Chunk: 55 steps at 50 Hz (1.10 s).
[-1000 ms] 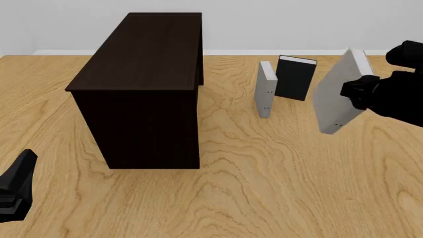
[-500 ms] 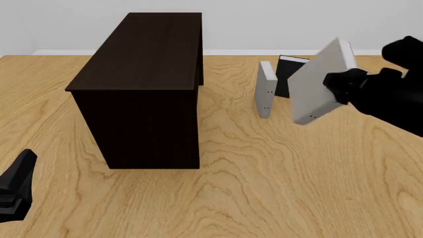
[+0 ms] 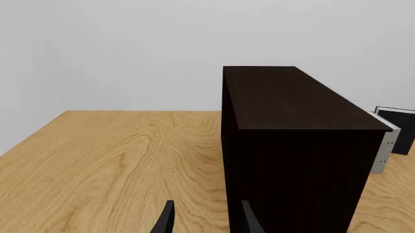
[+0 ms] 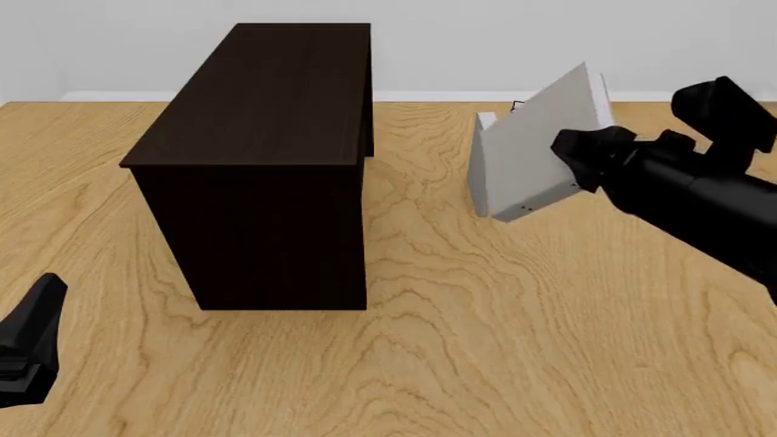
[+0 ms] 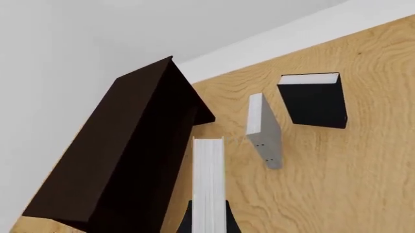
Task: Pick up the book on the right and place it under the cabinet shelf.
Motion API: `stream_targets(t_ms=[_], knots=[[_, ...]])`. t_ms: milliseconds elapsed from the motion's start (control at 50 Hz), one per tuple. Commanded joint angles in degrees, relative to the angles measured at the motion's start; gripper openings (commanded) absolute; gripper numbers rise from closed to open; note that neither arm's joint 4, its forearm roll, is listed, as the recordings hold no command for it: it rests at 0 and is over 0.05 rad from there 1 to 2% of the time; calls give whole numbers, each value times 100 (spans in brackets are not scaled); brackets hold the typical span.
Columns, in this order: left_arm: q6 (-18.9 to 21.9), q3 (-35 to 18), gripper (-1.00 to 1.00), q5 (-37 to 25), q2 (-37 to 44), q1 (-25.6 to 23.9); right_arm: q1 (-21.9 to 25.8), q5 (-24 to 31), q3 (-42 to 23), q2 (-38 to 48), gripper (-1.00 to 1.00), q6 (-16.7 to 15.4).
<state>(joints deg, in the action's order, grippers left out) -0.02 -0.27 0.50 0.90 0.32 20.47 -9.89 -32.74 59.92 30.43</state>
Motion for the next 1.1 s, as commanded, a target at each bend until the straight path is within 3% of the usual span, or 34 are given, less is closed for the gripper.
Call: stream_targets(t_ms=[20,480,1100], knots=[[0,2,100,13,13,5,315,-477,16,102,-100,412],[7,4,100,-29,-54,5,655,-1464,-65,1104,-100,737],[-4,-2,100,-20,-20,8,664,-3428,12,2954,-100,1483]])
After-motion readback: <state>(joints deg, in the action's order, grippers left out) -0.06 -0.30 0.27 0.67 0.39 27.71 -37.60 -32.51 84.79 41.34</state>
